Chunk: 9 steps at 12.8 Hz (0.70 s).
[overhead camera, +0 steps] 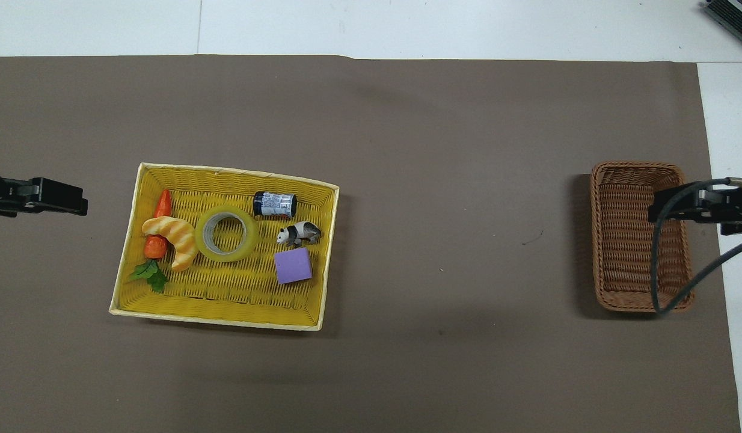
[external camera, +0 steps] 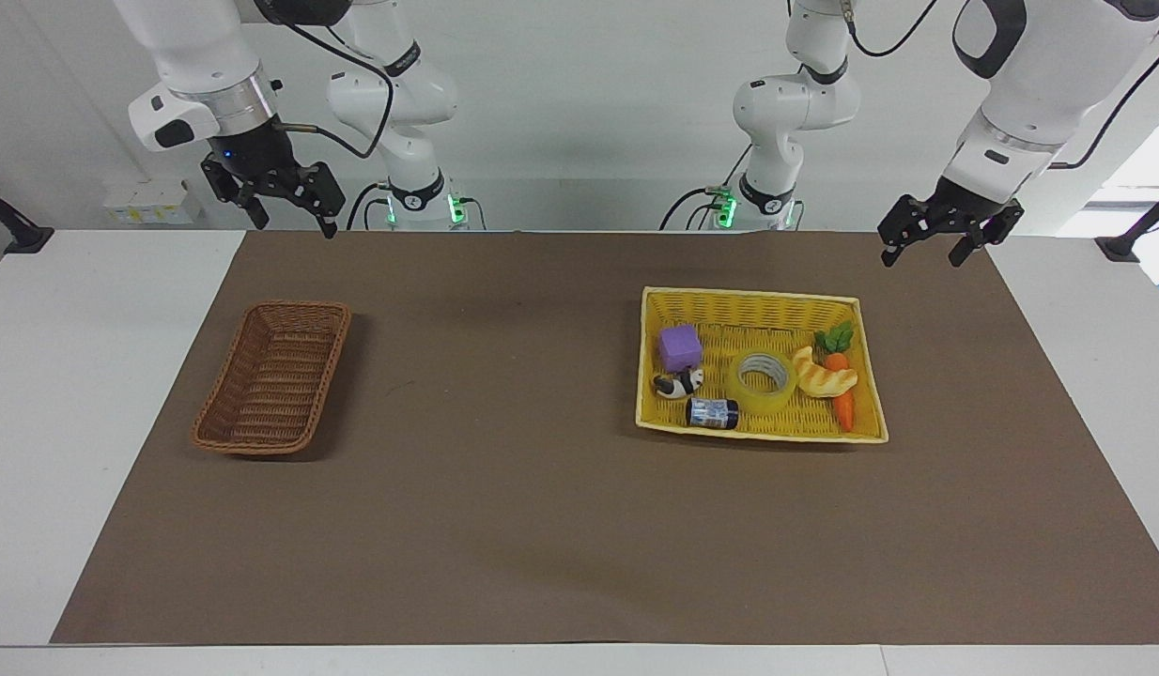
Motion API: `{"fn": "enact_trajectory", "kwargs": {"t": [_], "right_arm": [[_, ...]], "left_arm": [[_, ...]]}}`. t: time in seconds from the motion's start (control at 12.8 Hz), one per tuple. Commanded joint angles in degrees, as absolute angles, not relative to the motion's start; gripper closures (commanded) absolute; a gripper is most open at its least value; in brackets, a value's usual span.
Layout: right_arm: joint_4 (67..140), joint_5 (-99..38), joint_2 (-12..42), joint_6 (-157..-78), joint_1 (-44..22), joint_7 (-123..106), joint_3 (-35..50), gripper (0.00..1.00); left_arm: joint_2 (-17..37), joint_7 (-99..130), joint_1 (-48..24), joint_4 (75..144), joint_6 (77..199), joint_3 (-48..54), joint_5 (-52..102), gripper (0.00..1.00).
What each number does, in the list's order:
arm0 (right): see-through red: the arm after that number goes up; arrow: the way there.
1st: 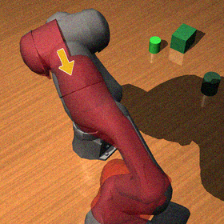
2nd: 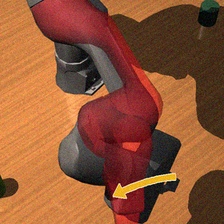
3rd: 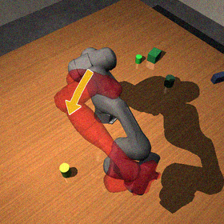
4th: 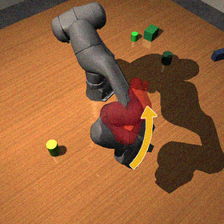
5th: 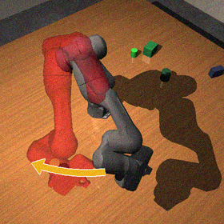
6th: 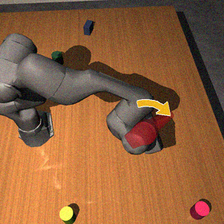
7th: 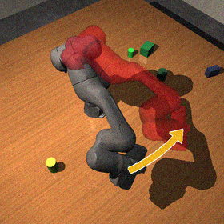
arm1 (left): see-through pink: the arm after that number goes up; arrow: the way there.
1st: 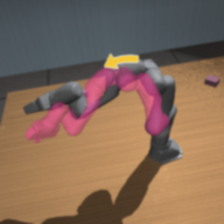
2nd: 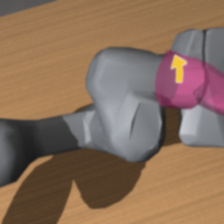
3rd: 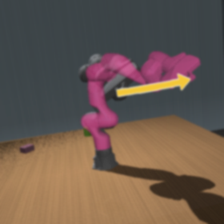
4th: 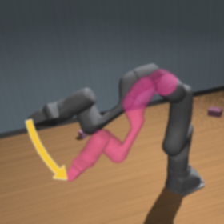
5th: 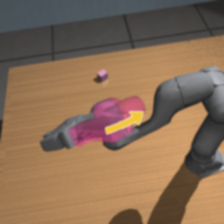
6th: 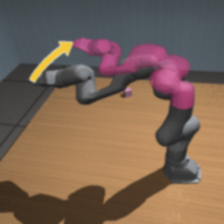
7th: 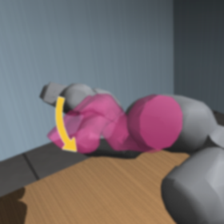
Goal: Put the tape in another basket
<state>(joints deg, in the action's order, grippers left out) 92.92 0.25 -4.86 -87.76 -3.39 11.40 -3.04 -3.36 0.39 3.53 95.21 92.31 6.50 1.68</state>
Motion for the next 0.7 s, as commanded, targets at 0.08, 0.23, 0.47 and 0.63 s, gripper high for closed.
{"fn": "enact_trajectory", "kwargs": {"t": [0.08, 0.23, 0.47, 0.63], "right_arm": [[94.04, -0.70, -5.80, -88.77, -2.72, 9.84, -2.90, 0.00], [94.04, -0.70, -5.80, -88.77, -2.72, 9.84, -2.90, 0.00], [94.04, -0.70, -5.89, -88.77, -2.72, 9.84, -2.90, 0.00], [94.04, -0.70, -5.89, -88.77, -2.72, 9.84, -2.90, 0.00]], "left_arm": [[-4.40, -0.62, 4.39, 96.42, 92.81, 6.68, 1.93, 0.00], [-4.57, -0.18, 4.48, 96.68, 92.64, 6.59, 1.93, 0.00], [-4.75, 0.00, 4.48, 97.03, 92.64, 6.59, 1.93, 0.00], [-4.92, 0.70, 4.31, 97.21, 92.81, 6.68, 1.93, 0.00]]}}
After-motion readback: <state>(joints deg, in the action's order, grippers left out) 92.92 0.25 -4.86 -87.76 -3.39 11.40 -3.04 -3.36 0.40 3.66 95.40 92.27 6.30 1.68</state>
